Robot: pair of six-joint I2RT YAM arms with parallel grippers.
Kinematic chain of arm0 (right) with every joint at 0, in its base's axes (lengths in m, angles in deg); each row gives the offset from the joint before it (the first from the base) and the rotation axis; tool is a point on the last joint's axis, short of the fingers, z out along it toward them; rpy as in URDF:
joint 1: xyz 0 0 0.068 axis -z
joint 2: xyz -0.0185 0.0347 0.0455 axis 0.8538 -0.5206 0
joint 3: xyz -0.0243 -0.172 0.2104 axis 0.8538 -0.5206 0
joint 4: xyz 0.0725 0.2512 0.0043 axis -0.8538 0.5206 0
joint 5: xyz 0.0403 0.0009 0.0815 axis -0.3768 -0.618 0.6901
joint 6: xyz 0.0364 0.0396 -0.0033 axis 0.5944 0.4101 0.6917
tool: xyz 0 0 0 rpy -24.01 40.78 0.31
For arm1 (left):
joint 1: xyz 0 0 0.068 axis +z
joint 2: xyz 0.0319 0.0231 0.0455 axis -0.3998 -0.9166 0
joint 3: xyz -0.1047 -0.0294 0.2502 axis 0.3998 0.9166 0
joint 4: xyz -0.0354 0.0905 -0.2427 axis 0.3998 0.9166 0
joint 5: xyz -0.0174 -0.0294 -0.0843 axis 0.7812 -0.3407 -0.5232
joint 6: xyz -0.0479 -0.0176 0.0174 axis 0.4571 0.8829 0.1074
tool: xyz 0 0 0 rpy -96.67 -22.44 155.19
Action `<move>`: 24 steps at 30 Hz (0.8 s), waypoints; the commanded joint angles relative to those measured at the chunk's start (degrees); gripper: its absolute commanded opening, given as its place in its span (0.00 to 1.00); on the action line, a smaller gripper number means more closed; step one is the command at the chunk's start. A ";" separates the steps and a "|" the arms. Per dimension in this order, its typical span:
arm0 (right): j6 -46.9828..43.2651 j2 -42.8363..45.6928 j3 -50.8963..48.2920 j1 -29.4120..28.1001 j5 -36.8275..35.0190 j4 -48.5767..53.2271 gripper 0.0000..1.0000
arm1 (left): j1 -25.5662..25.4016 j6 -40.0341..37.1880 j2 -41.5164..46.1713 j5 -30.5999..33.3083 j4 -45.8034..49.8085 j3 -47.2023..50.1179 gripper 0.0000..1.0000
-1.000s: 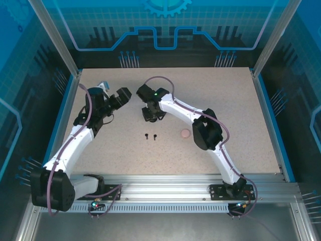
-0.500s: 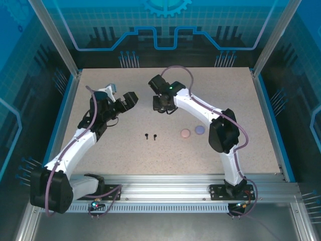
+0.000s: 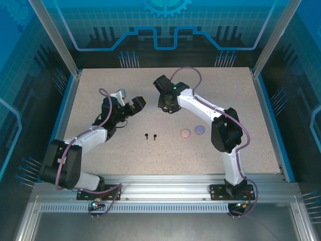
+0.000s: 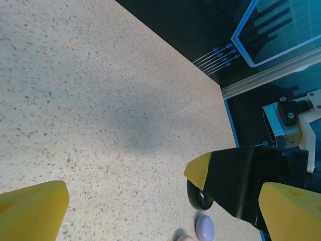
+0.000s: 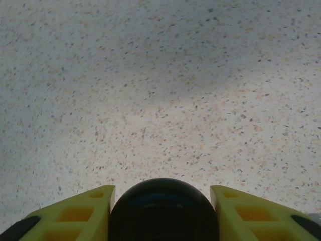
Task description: Insert wireless bluetooth earbuds into charging case
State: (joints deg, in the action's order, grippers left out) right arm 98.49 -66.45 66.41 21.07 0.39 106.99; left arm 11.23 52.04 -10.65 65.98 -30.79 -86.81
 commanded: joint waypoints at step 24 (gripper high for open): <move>24.06 5.69 -4.98 2.60 4.36 -10.83 0.38 | -5.24 11.36 -18.00 -3.59 -45.78 7.10 0.99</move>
State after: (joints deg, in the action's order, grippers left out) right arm 119.43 -60.33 59.61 23.91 4.04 97.46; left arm 6.62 60.90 -26.54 63.38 -67.14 -80.47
